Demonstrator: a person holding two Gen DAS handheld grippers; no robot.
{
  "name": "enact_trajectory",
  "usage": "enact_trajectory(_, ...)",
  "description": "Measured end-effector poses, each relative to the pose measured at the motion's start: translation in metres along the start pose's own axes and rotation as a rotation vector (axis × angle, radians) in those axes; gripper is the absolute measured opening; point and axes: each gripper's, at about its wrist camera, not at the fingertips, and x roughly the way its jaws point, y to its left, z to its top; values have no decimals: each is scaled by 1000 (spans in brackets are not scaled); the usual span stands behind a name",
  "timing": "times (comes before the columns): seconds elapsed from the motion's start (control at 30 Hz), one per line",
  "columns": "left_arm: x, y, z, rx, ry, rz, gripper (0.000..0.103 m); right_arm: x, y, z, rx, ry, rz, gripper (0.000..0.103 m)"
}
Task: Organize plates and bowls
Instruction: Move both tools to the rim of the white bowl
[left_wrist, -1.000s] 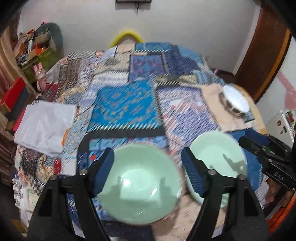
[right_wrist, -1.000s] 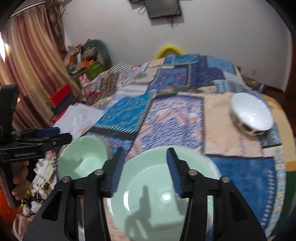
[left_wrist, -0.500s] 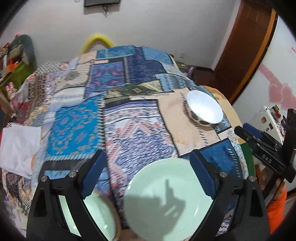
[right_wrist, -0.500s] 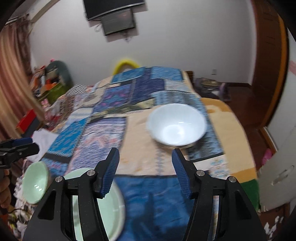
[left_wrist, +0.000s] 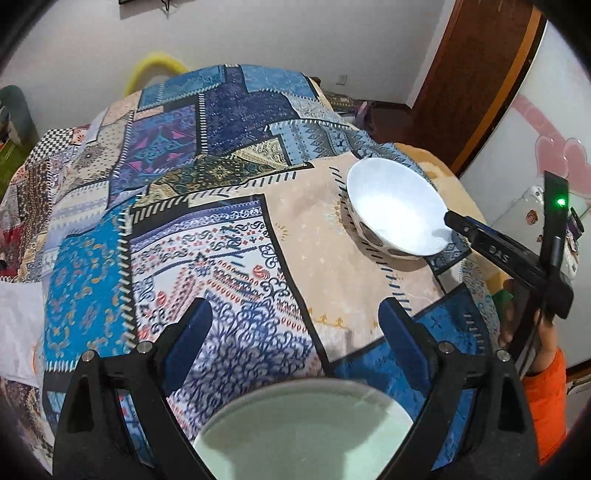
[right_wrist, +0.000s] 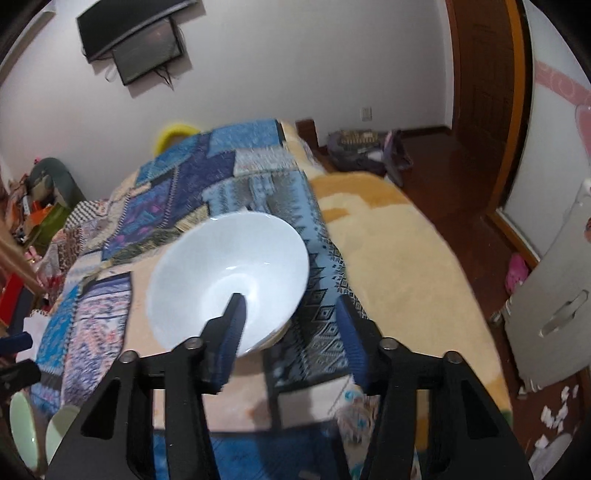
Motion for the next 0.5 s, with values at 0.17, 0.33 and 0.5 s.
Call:
enact_trajectory(0.17,19,-1,6,-2,14,-1,92,27,-7,7,23,66,42,27)
enact_trajectory(0.33,29,-1,7,-9,26,-10,92,42,-7,6,36,104,78,16)
enact_trajectory(0.5,33,-2,9,-29,29,-31,92,33,-5,-2,-3,99,97,16)
